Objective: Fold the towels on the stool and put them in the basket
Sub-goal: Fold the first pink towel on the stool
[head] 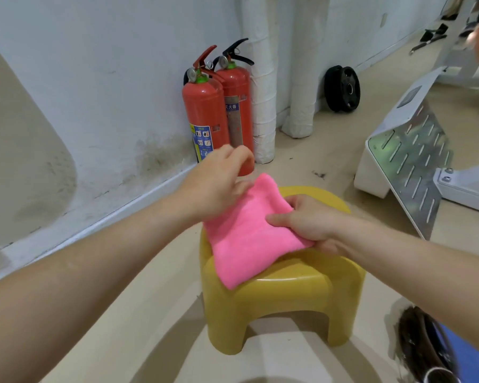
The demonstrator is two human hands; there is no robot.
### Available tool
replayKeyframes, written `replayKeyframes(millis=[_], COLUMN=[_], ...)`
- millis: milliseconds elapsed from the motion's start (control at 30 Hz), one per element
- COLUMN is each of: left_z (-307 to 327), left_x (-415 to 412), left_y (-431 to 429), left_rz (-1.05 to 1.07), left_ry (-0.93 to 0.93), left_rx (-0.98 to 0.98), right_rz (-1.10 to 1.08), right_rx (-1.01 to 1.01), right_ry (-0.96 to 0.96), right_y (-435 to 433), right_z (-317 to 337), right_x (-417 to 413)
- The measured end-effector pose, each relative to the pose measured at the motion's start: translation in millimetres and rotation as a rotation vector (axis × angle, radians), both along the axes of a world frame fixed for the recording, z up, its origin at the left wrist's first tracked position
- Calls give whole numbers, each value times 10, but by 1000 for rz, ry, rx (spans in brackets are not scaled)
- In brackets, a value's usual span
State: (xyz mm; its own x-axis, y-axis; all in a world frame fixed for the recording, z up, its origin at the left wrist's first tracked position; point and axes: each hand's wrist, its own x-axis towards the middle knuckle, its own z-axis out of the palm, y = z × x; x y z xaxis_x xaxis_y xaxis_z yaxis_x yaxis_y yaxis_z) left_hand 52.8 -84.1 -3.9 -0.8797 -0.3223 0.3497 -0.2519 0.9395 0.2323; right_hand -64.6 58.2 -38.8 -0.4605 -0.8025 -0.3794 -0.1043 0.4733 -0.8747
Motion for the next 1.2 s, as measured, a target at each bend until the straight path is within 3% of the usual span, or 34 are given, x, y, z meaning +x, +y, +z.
replayKeyframes(millis=[67, 133, 233, 367, 433, 567, 700, 800, 867, 1000, 1100, 1167, 1200], left_z=[-123, -331, -600, -571, -586, -605, -538, -496, -482, -353, -376, -414, -440], left_x=[-3, 67, 196, 268, 271, 273, 290, 299, 298, 295, 316, 320, 316], left_y=[200, 534, 809, 706, 697, 749, 822, 759, 632, 431, 312, 278, 267], left_rz=[-139, -225, -156, -15, -12, -80, -123, -133, -156, -36, 121, 142, 138], left_ry=[25, -131, -306, -376, -443, -585, -680, -679, -567, -292, -70, 4, 20], left_rx=[-56, 43, -11, -119, -221, -370, -424, -364, -249, 287, 780, 887, 857], right_rz=[-104, -149, -156, -161, -164, -188, -43, 134, 382, 765, 782, 694, 629], right_rx=[24, 18, 21, 34, 71, 49, 89, -117, -241, 140, 189, 68, 19], right_ry=[72, 48, 0, -279, -254, 153, 870, 1119, 1077, 825, 950, 1136, 1140], right_y=[25, 29, 21, 38, 47, 35, 77, 56, 45, 90, 170, 180, 173], right_z=[-132, -229, -253, -182, -135, -172, -274, -193, -80, 201, 210, 110, 72], right_x=[-58, -97, -113, -187, -211, -335, -491, -430, -325, -147, -106, -96, -111])
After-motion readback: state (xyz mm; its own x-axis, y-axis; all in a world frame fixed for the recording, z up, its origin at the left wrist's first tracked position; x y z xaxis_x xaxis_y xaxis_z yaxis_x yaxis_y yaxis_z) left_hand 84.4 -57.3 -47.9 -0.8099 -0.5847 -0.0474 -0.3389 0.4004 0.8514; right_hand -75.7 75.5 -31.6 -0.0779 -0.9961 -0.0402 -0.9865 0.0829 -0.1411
